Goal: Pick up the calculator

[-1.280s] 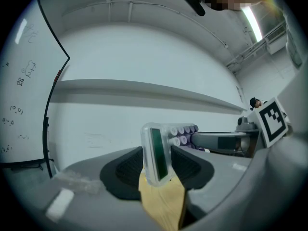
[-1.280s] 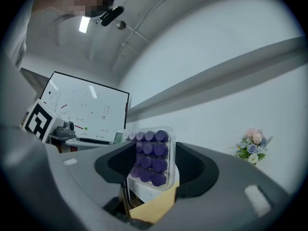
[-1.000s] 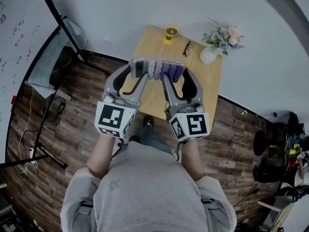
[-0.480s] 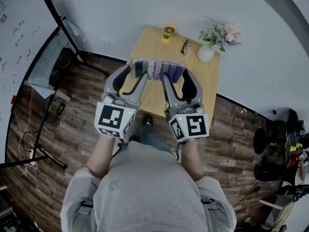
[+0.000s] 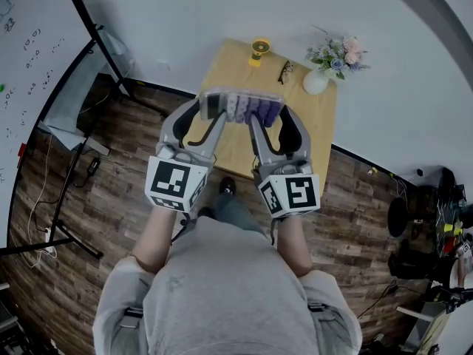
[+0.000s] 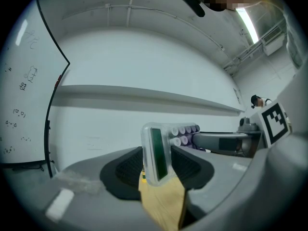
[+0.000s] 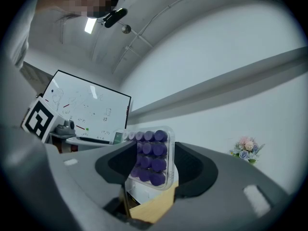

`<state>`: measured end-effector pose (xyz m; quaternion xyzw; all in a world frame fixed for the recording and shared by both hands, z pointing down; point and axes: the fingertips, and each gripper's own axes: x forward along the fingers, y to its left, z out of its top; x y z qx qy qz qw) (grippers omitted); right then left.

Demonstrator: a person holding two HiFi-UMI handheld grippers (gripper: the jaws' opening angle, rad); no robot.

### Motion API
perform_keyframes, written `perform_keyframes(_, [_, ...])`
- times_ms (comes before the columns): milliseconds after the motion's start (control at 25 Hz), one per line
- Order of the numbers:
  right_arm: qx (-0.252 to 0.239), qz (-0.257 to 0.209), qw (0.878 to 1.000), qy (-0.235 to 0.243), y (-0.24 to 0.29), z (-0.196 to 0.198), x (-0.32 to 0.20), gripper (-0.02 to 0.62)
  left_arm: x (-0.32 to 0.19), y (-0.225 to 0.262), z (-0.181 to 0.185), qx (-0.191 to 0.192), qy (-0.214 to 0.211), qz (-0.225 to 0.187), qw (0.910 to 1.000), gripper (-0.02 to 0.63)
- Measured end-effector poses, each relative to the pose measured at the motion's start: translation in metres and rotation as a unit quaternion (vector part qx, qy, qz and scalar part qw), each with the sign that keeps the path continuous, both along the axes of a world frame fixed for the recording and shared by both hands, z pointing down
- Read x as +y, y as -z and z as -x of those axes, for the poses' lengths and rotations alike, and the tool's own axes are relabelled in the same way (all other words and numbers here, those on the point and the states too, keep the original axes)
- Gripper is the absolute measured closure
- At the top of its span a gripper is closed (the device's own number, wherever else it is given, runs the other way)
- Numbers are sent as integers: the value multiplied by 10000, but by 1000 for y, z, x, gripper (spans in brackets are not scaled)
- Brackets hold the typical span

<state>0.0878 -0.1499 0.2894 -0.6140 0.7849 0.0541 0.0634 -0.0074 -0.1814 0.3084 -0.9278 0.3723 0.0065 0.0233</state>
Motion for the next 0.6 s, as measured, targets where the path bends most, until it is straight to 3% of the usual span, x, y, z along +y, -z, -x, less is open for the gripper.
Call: perform_keyframes(600, [35, -66, 9998, 209, 4, 20, -5, 362, -2, 3, 21, 17, 231, -49, 9997, 423])
